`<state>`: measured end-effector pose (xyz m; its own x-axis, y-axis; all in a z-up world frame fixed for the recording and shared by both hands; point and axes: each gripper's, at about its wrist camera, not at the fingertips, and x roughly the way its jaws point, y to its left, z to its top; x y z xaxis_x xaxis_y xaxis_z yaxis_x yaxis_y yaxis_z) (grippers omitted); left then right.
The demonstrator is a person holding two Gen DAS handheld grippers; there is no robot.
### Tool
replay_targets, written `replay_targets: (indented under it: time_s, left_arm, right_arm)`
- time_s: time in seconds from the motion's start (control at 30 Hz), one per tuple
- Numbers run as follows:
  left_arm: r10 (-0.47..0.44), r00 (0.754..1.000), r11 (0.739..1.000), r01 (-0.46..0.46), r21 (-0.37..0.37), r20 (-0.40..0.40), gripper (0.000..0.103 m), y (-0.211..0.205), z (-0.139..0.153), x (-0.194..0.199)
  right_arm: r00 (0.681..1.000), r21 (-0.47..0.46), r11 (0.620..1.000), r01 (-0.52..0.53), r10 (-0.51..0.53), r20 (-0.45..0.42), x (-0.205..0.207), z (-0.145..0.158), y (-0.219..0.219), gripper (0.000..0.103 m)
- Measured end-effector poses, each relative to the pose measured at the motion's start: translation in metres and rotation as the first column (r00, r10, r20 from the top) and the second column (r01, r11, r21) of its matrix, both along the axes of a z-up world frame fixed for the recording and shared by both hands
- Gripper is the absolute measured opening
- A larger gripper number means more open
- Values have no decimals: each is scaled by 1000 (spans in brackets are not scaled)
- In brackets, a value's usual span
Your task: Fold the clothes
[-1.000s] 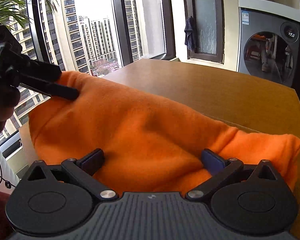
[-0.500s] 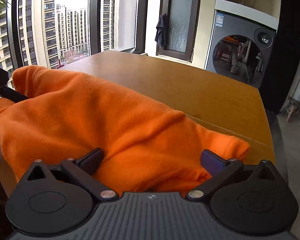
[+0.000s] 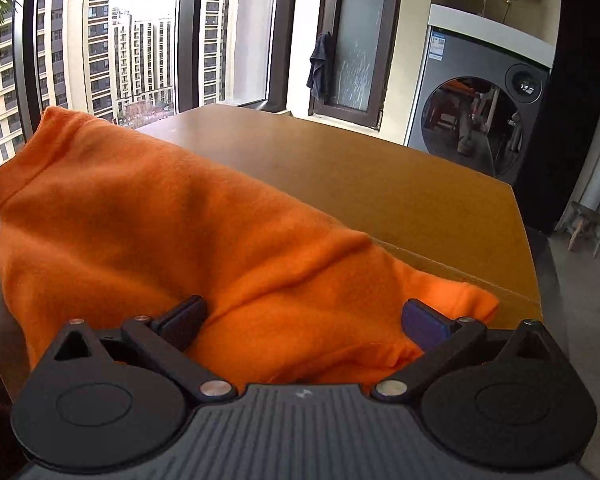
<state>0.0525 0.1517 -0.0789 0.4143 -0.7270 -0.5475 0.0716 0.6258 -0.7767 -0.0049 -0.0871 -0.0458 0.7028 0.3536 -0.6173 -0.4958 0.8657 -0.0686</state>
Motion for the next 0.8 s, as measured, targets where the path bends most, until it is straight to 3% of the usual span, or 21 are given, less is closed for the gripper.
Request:
replay_targets:
  time_s: [0.17,0.27,0.4,0.5,0.6,0.67,0.8]
  left_arm:
    - [58,993,992,-69,104,107,85,7,19,54]
    - [95,979,969,-132,210,179,85,9,28,88]
    - [143,968,959,-187,211,205,85,22,41,108]
    - [172,956,952,-223,211,236,87,33,52,111]
    - [178,937,943,-250,219,302,90,43,69,91]
    - [172,908,936,-271,224,381,91,47,89,71]
    - [102,861,970,-197,143,498,95,28,121,58]
  right_arm:
    - [999,14,999,49,-49,-12,-4,3,5,103]
    - [999,41,999,-23,24,-23,-14,13,17,103]
    - [980,129,973,-191,197,-35,-35,35,25,103]
    - [971,138,961,-238,232,59,-49,61,16,103]
    - [980,123,978,-170,154,128,-47,73,-3,103]
    - [986,85,991,-102,89,144,-39,71,-11,103]
    - [996,14,1000,-19,18,83,-16,44,-2,103]
